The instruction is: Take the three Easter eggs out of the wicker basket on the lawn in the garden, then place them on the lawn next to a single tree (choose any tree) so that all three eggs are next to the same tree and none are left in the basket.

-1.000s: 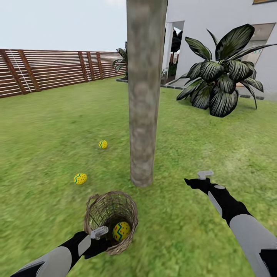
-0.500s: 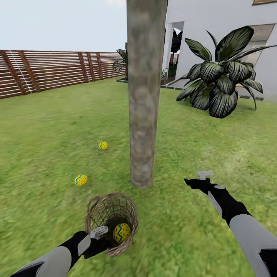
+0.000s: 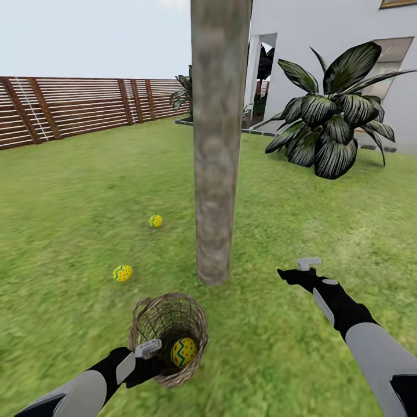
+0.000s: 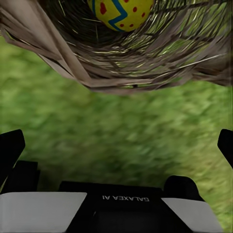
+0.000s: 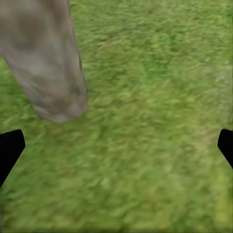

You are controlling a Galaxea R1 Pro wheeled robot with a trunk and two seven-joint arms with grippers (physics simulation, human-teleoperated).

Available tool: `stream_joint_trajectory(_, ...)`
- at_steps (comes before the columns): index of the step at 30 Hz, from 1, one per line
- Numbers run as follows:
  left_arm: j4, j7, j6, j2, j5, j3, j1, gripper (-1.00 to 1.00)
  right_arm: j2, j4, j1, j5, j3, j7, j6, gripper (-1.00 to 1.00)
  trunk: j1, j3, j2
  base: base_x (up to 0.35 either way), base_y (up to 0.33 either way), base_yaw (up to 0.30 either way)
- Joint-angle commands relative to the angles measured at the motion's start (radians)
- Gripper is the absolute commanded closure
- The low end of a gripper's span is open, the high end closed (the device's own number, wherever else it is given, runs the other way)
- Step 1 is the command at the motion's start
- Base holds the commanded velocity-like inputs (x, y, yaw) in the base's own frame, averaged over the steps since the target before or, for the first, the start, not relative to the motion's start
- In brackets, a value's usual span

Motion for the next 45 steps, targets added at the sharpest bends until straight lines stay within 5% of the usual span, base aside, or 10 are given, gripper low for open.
stream_joint_trajectory(1,-0.002,-0.001,0.007,-0.001,0.002,0.002,0.000,-1.00,-0.001,-0.002,0.000,-0.009,0.005,-0.001,0.006,-1.00,-0.004,0.002,0.007,0.000,0.000,0.000)
stream_joint_trajectory(12,-0.002,-0.001,0.007,-0.001,0.002,0.001,0.000,-1.00,0.000,0.007,0.000,-0.009,0.008,-0.001,0.006,-1.00,-0.046,0.037,0.084,0.000,0.000,0.000)
stream_joint_trajectory(32,-0.002,0.001,0.007,-0.004,0.002,0.001,0.000,-1.00,0.004,0.016,0.000,-0.008,0.010,-0.001,0.006,-1.00,-0.046,0.037,0.084,-0.033,-0.158,0.000)
stream_joint_trajectory(45,-0.003,0.002,0.007,-0.002,0.002,0.002,0.000,-1.00,0.018,0.019,0.000,-0.009,0.056,-0.003,0.004,-1.00,-0.046,0.037,0.084,-0.006,-0.196,0.000)
